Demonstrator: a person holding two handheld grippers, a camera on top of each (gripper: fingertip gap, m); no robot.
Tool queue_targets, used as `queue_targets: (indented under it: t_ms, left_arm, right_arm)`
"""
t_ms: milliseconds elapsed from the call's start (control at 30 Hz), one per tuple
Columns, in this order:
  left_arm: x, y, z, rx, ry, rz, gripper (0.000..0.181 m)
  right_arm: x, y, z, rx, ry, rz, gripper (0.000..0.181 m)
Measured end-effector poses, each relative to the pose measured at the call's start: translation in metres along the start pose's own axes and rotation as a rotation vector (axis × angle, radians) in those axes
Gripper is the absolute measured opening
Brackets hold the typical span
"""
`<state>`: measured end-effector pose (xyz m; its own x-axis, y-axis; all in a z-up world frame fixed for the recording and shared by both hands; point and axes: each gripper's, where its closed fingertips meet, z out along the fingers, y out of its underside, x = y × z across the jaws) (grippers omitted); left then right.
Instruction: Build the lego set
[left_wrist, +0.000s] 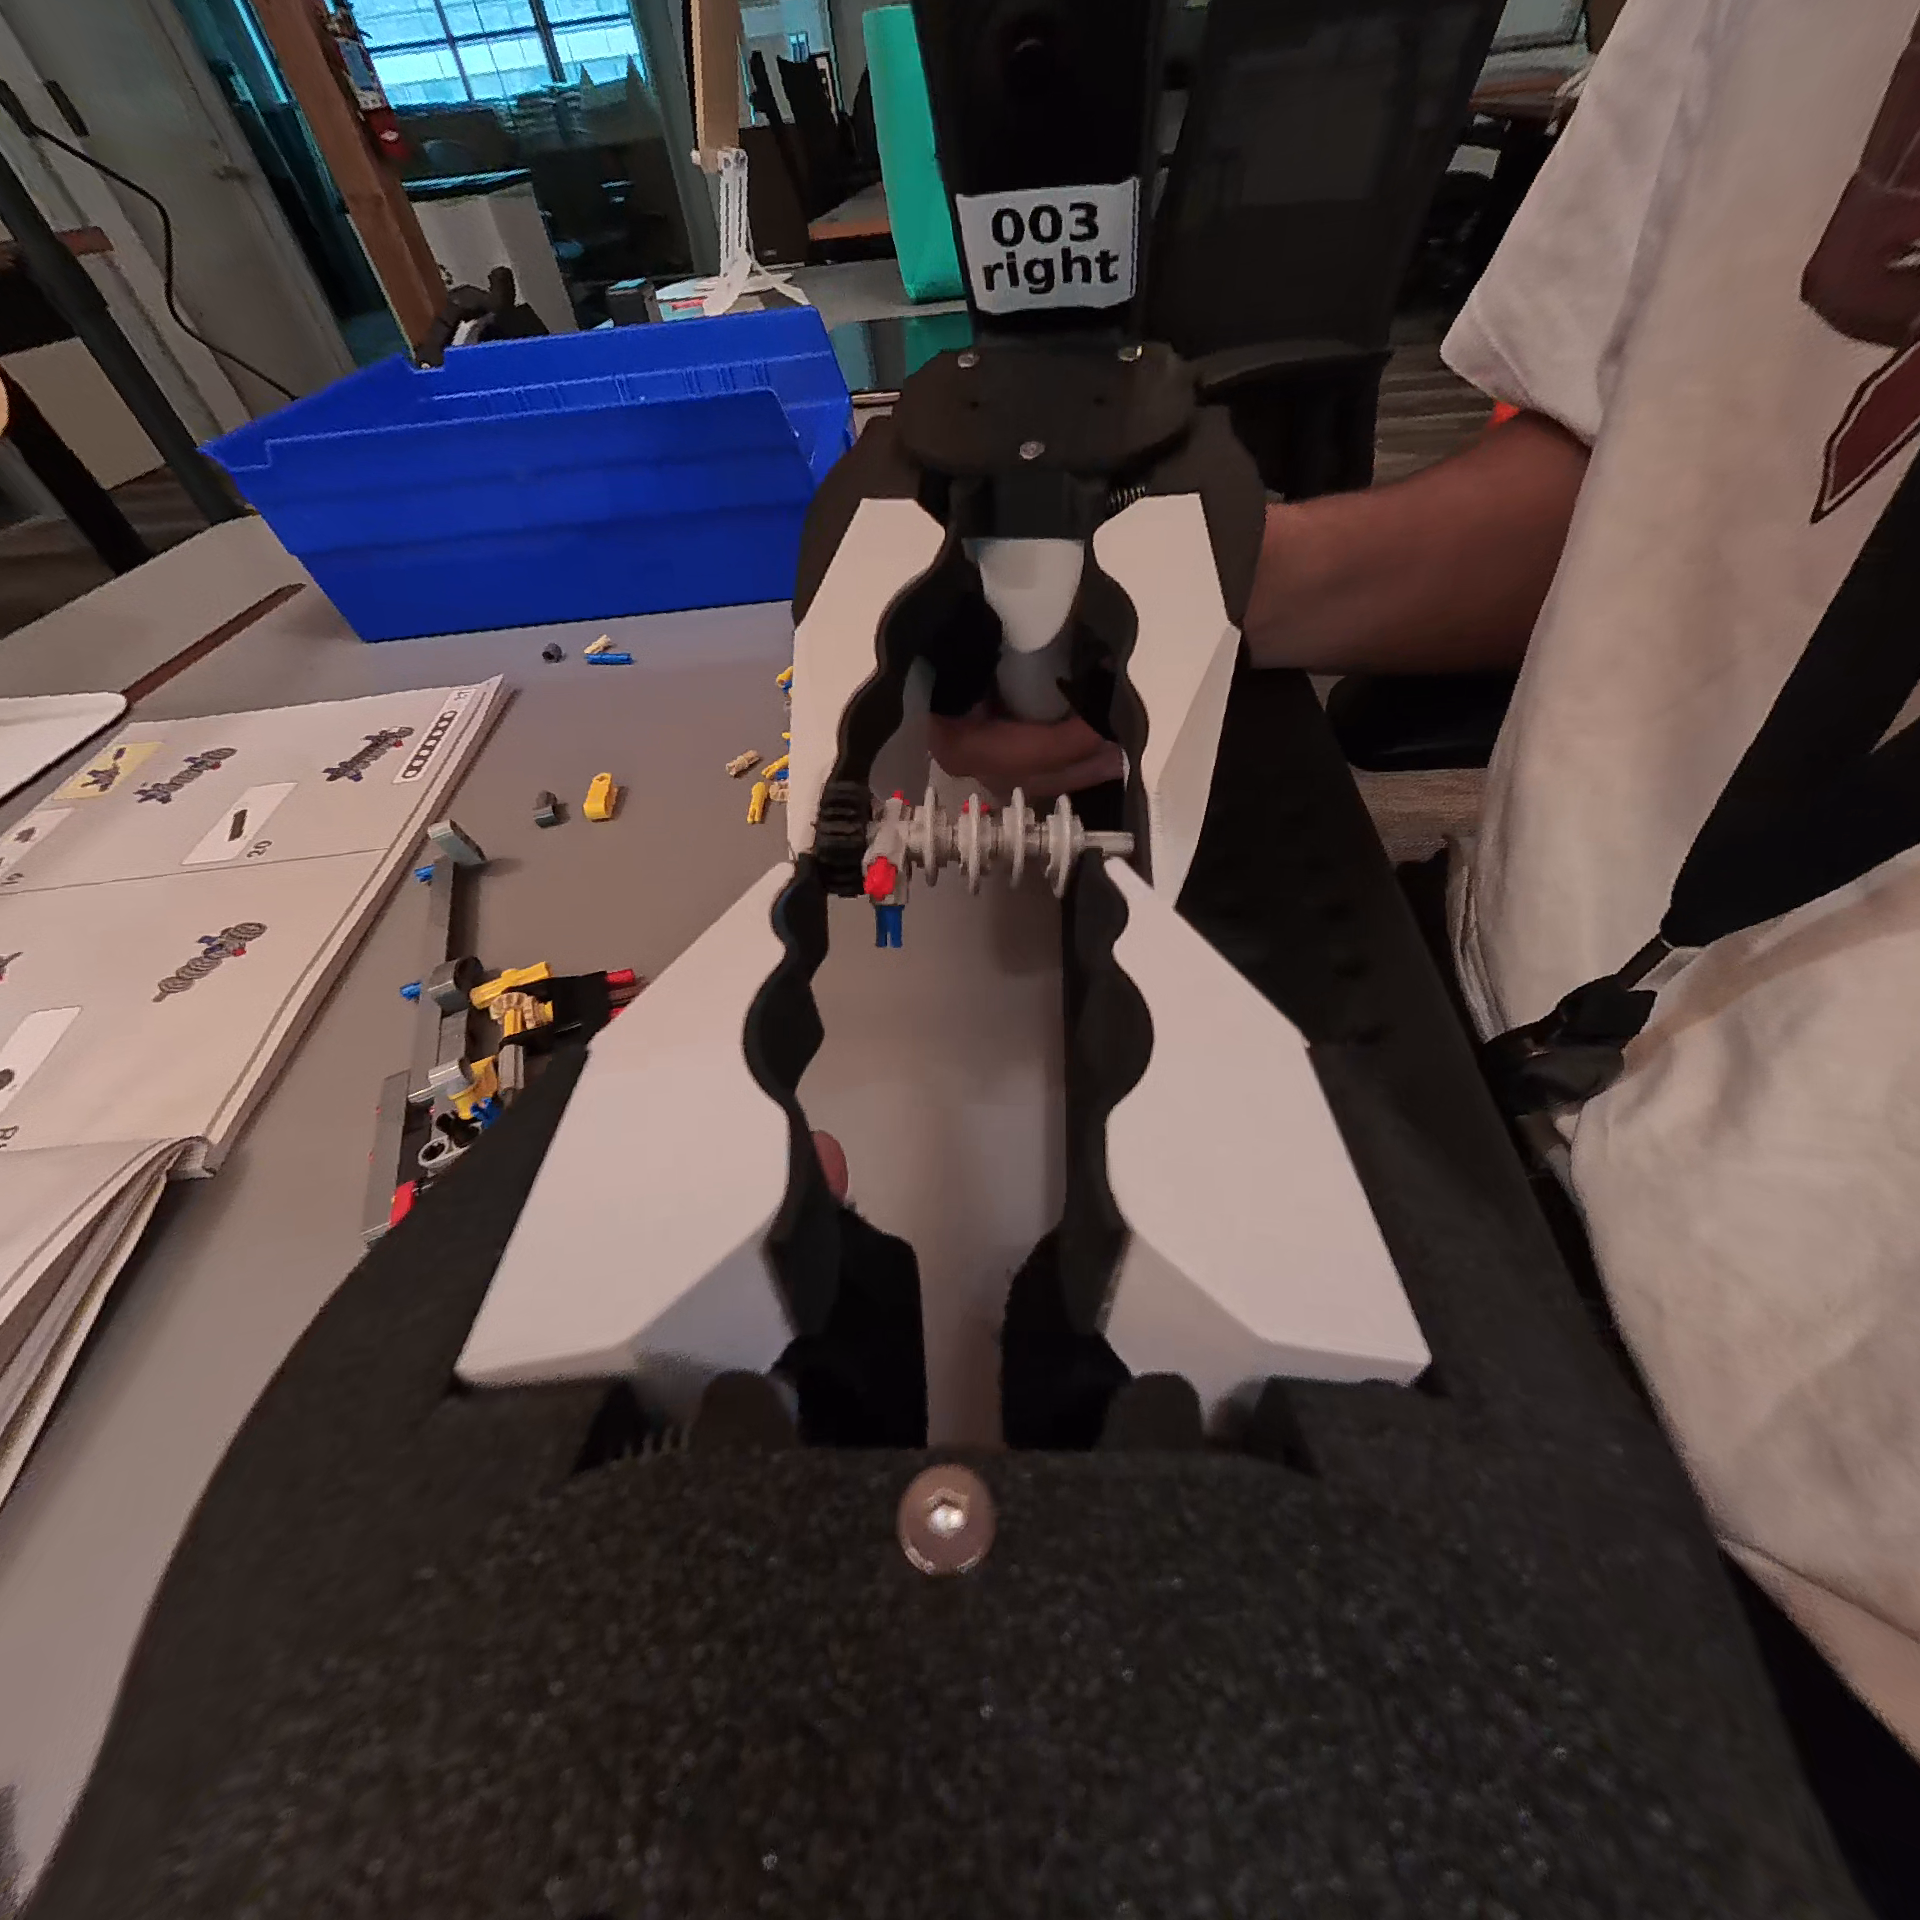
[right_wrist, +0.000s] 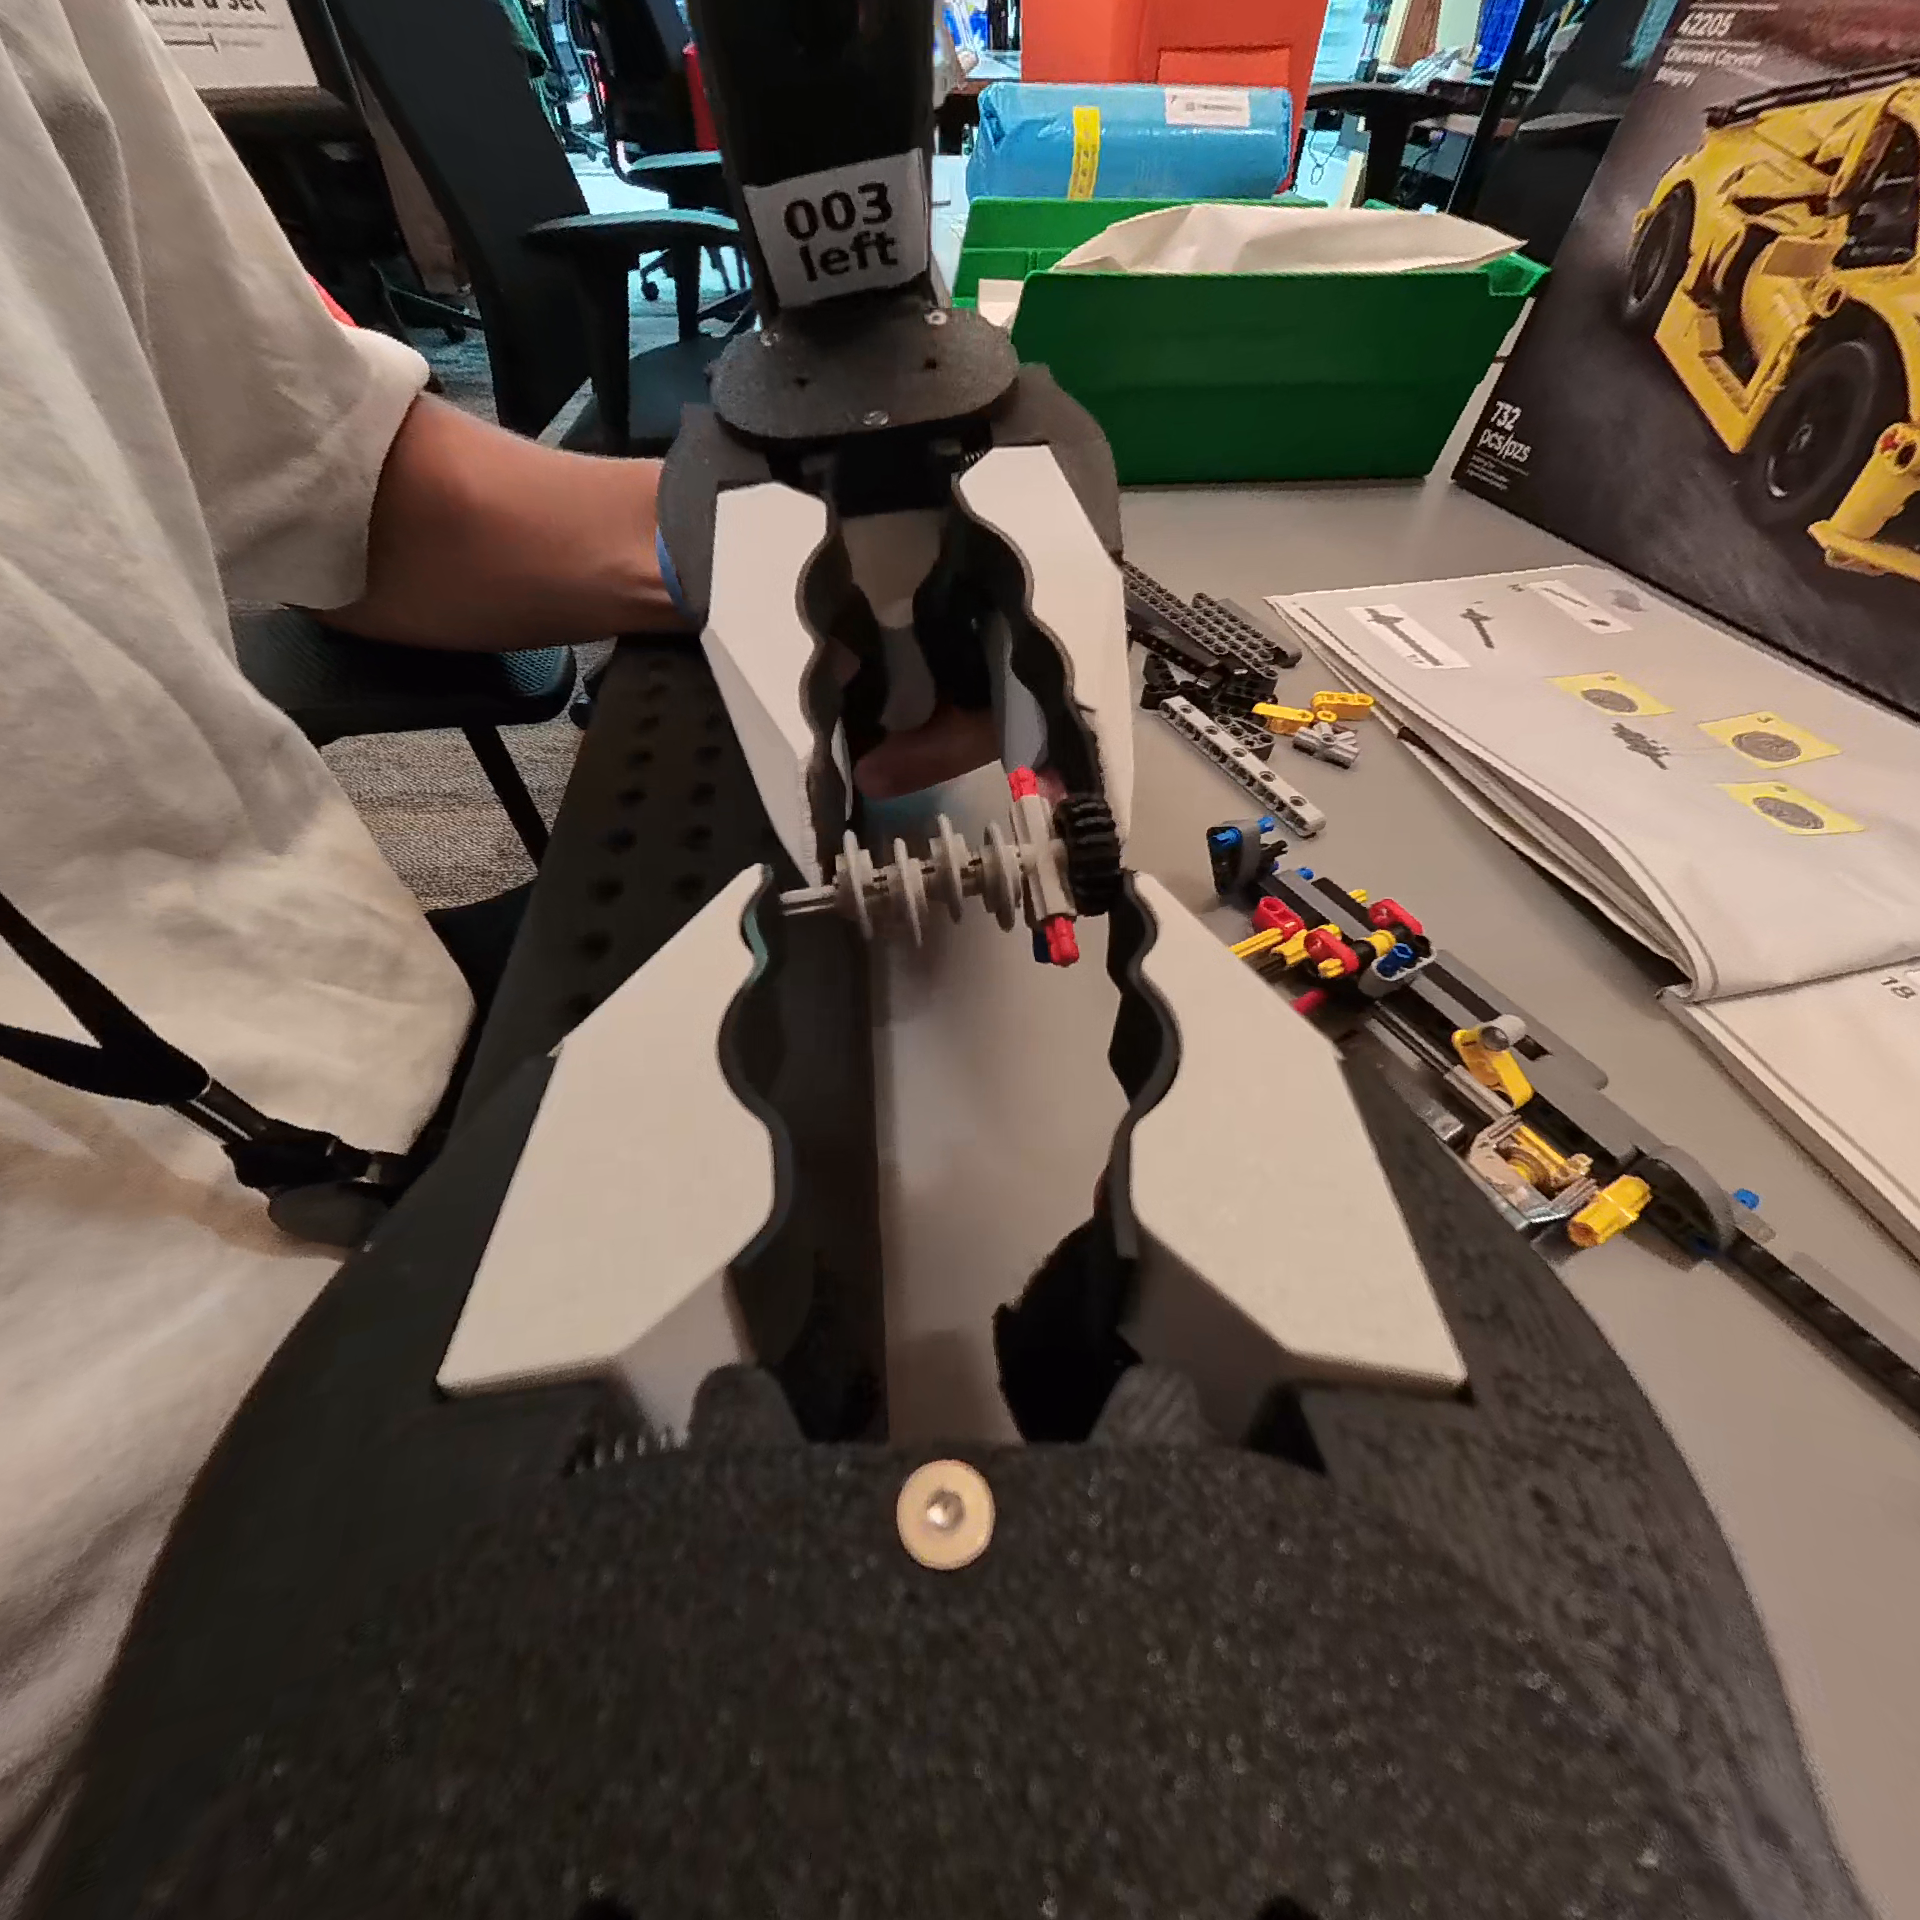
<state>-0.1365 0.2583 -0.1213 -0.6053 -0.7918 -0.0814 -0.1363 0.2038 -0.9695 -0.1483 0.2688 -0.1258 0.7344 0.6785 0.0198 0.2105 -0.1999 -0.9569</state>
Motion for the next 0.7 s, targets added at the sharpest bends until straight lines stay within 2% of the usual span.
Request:
queue_targets:
  t_ms: [700]
  left_arm:
    - [0.0, 0.014, 0.005, -0.097, -0.075, 0.151, 0.047]
  right_arm:
    - [-0.001, 0.013, 0.003, -0.074, 0.05, -0.089, 0.062]
